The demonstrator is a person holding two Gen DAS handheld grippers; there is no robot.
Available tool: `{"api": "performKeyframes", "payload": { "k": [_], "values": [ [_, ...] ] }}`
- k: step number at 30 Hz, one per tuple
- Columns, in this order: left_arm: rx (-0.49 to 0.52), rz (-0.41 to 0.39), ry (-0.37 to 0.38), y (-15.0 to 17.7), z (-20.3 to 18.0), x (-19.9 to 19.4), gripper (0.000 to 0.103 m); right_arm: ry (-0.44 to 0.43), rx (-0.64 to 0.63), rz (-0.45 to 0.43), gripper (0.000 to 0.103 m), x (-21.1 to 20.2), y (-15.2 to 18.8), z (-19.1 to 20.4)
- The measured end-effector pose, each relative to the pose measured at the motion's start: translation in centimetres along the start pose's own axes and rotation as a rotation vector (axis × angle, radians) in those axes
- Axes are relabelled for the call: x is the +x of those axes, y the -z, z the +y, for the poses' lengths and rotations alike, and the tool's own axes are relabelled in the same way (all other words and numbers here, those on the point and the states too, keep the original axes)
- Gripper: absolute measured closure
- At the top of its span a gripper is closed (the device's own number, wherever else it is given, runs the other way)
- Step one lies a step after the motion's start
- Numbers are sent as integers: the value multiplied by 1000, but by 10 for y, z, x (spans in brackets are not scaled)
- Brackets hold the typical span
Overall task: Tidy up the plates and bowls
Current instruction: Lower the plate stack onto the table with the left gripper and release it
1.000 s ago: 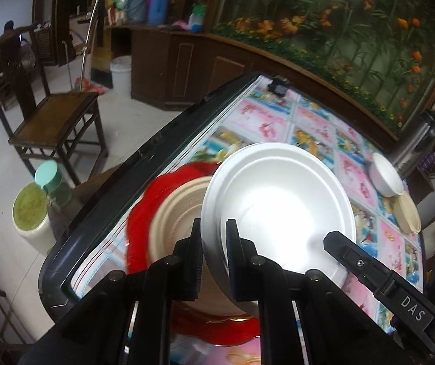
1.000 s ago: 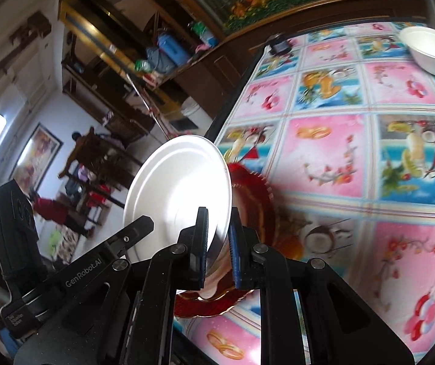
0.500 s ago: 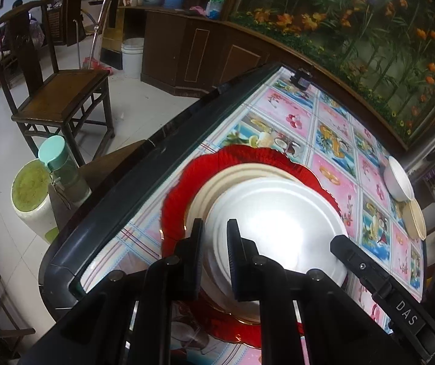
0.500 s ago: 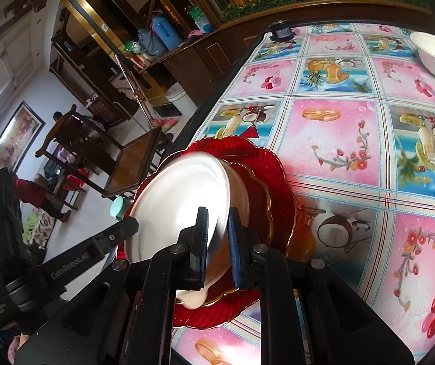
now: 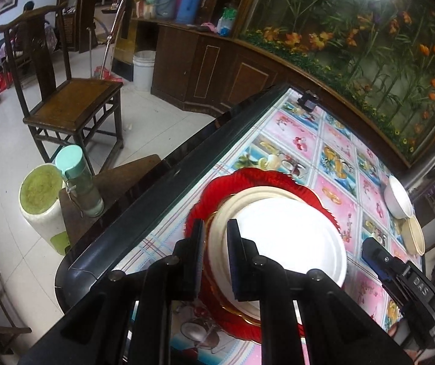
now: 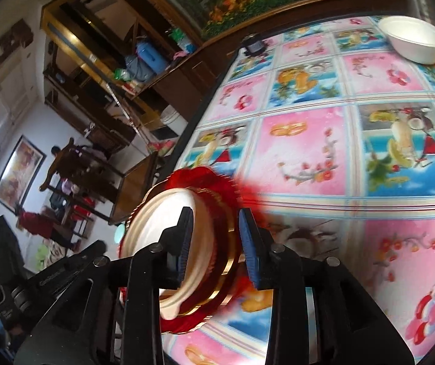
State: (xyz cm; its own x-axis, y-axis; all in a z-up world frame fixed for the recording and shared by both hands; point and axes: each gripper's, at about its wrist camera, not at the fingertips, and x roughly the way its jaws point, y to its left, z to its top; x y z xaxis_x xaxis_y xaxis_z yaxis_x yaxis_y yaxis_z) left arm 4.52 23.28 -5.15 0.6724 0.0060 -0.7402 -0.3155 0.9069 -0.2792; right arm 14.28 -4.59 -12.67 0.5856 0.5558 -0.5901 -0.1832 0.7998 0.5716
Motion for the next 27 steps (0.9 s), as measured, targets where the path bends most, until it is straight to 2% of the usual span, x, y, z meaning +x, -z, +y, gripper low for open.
{"api": "performKeyframes", "payload": {
  "k": [5,9,13,17,19,21,27],
  "values": [
    [74,-10,13,5,-29,-5,89,15,73,-27,72,-10,-8,-33],
    [93,-15,20,5,-40,-7,85,-20,116,-36,72,-16,-9,-48],
    [63,-18,12,2,-37,-8,85,-83,4,-16,71,-12,-3,-20],
    [63,-15,-5,2,-37,-7,85,-128,-170,-38,70,-9,11,20],
    [65,-6,-5,2,-38,-5,85,-114,-257,-32,64,-1,22,34],
    [64,1,-2,3,-39,-3,85,-56,-299,-24,64,7,29,37],
    [60,11,0,3,-40,1,85,-27,-302,-66,64,4,27,29]
  ]
}}
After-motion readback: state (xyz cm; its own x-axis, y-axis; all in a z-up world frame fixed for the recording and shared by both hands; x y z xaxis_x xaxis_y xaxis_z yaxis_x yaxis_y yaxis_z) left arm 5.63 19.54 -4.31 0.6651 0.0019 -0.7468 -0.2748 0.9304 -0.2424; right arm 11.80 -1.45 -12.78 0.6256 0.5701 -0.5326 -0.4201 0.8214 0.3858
